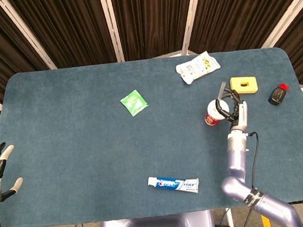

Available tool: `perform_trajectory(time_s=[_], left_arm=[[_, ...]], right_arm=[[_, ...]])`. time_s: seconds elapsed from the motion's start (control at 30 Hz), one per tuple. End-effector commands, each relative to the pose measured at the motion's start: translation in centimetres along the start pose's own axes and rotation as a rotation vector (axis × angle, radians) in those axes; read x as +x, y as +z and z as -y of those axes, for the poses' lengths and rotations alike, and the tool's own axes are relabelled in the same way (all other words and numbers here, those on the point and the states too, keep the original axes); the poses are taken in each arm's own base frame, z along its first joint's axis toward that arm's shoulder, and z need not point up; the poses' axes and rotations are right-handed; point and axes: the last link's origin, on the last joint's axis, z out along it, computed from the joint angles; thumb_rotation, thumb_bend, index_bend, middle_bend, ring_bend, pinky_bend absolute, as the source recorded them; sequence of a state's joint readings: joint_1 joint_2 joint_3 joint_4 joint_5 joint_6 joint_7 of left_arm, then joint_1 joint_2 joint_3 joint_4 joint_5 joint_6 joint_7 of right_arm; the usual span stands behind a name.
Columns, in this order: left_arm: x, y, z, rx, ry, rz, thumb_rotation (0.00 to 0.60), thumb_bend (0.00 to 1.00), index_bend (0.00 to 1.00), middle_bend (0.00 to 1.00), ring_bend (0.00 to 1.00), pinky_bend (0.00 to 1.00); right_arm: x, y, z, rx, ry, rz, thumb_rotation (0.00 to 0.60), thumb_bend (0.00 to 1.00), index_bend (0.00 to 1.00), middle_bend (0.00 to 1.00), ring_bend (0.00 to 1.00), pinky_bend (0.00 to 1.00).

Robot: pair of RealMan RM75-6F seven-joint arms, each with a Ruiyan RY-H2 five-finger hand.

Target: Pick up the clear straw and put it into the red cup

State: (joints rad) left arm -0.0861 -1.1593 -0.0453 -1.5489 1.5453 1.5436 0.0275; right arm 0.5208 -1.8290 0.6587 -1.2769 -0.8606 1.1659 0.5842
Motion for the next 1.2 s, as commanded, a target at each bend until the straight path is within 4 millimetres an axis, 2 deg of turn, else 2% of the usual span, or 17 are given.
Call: perform_trajectory(time_s=[0.03,0.27,0.43,0.7,0.9,1.03,1.2], left_arm=[[0.0,0.0,0.0,-0.001,-0.001,0.000,0.600,0.28,0.10,0.00,0.00,0.00],[0.0,0.0,0.0,-0.002,-0.001,0.000,0.600,0.28,0.10,0.00,0.00,0.00],[0.0,0.0,0.0,-0.002,-0.003,0.000,0.600,0.28,0.10,0.00,0.00,0.00],[0.1,-0.1,0.0,0.001,-0.008,-0.002,0.600,0.28,0.10,0.00,0.00,0.00],[0.1,-0.1,0.0,0.000,-0.008,-0.001,0.600,0.28,0.10,0.00,0.00,0.00],[0.0,-0.1,0.0,0.000,-0.005,0.004,0.600,0.28,0.10,0.00,0.00,0.00],[0.0,-0.2,-0.1,-0.004,-0.002,0.008,0.600,0.28,0.10,0.00,0.00,0.00]], right_arm=[[0.0,-0.1,-0.1,0.003,0.001,0.005,0.600,0.28,0.47,0.21,0.00,0.00],[0.1,-0.6,-0.3,0.012,0.013,0.022,0.600,0.24,0.32,0.14,0.00,0.00],[0.1,-1.0,0.2,0.034,0.032,0.038,0.600,0.24,0.30,0.13,0.00,0.00],[1.0,-1.8,2.8,0.136,0.066,0.059,0.600,0.27,0.31,0.13,0.00,0.00],[2.9,-1.9,5.6,0.208,0.073,0.039,0.600,0.27,0.31,0.13,0.00,0.00],[4.5,-1.7,7.4,0.243,-0.014,0.037,0.600,0.25,0.29,0.13,0.00,0.00],[6.8,-1.6,9.1,0.269,-0.353,0.087,0.600,0.25,0.27,0.05,0.00,0.00]])
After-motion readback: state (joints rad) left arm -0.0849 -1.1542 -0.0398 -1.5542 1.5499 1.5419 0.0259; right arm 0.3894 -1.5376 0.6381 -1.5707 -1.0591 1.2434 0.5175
